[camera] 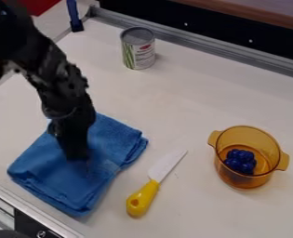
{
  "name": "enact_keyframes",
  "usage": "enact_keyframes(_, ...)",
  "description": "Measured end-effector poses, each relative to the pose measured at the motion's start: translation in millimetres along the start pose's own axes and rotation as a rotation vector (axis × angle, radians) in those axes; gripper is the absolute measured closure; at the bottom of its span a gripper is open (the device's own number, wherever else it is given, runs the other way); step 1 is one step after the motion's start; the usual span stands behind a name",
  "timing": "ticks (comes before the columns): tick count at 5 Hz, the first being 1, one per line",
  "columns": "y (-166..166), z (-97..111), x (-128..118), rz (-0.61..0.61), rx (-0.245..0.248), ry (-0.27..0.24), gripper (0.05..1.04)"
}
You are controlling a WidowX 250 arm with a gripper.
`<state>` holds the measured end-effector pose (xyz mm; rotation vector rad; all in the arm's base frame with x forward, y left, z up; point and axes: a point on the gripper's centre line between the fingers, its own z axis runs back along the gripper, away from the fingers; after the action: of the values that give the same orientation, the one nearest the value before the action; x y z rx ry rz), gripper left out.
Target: Move the blue towel to the bottom left side of the table
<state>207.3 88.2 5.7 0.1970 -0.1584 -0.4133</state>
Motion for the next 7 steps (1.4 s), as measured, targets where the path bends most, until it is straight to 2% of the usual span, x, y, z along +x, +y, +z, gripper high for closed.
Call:
enact_keyframes(1,10,19,6,0.029,-0.015,-0.008,0.37)
enact_keyframes(2,25,39,13,0.043,-0.074,0.018,0.118)
enact_keyframes(3,29,51,18,0.034,-0.134,0.031,0.086)
enact_keyframes(5,21,73,16,-0.033,-0.28,0.048,0.086)
enact_keyframes(6,20,75,18,-0.03,-0.274,0.044,0.086)
enact_keyframes(7,22,71,26,0.028,-0.189,0.002,0.086)
